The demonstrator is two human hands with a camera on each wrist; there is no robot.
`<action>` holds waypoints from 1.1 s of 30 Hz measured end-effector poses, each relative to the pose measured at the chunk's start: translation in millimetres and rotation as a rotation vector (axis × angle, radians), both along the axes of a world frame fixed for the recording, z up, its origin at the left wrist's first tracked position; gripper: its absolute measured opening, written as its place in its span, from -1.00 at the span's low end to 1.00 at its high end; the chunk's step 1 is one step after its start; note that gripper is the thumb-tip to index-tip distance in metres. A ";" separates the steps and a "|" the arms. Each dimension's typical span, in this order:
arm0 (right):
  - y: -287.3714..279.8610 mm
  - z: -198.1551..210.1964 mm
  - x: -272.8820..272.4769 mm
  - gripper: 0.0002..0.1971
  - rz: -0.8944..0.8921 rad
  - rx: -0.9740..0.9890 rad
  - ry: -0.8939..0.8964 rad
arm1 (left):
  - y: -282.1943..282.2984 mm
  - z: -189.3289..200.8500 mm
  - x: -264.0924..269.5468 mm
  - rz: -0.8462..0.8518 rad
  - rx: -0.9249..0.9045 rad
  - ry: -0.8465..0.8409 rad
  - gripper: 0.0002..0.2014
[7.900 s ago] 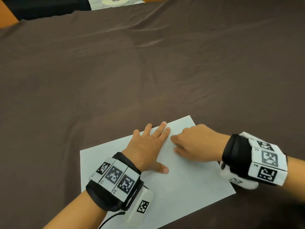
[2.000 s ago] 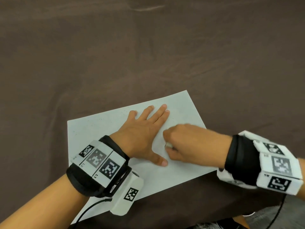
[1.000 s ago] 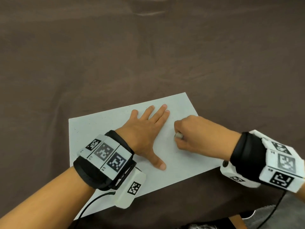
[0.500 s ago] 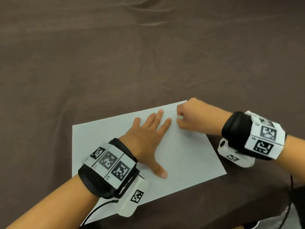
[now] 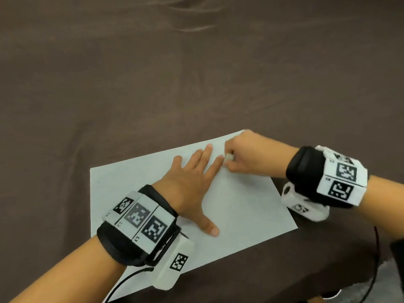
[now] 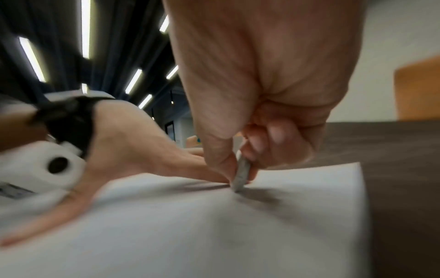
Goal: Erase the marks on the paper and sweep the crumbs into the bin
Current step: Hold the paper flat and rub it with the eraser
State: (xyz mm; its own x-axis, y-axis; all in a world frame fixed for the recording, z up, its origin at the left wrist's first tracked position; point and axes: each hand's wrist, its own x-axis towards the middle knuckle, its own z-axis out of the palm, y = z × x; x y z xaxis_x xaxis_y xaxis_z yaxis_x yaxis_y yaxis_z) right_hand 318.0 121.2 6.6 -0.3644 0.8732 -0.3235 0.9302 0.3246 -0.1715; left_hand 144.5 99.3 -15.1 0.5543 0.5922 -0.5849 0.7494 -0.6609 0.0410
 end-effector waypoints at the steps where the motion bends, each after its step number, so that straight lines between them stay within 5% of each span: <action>1: 6.7 2.0 5.2 -0.81 -0.051 0.022 -0.001 | 0.3 -0.1 0.0 0.005 -0.006 -0.003 0.49; 11: -96.2 20.9 24.7 -0.74 0.062 -0.076 -0.041 | -3.1 -2.4 -16.2 -0.032 0.006 -0.121 0.37; 17: -116.3 5.5 14.9 -0.49 0.031 -0.127 -0.093 | -44.2 -7.9 -2.0 -0.331 -0.018 -0.265 -0.14; 20: -116.3 8.5 10.0 -0.47 0.068 -0.119 -0.132 | -42.3 -17.2 -12.1 -0.277 0.038 -0.207 -0.31; 24: -119.6 7.5 15.1 -0.48 0.101 -0.171 -0.169 | -12.8 -14.4 -27.2 -0.029 0.136 -0.038 -0.20; 29: -117.2 6.9 10.3 -0.49 0.147 -0.190 -0.230 | -32.5 -17.0 -2.9 -0.292 0.046 -0.181 -0.29; 33: -117.0 6.7 14.5 -0.47 0.149 -0.197 -0.188 | -8.7 -21.4 -9.6 -0.140 0.099 -0.107 -0.28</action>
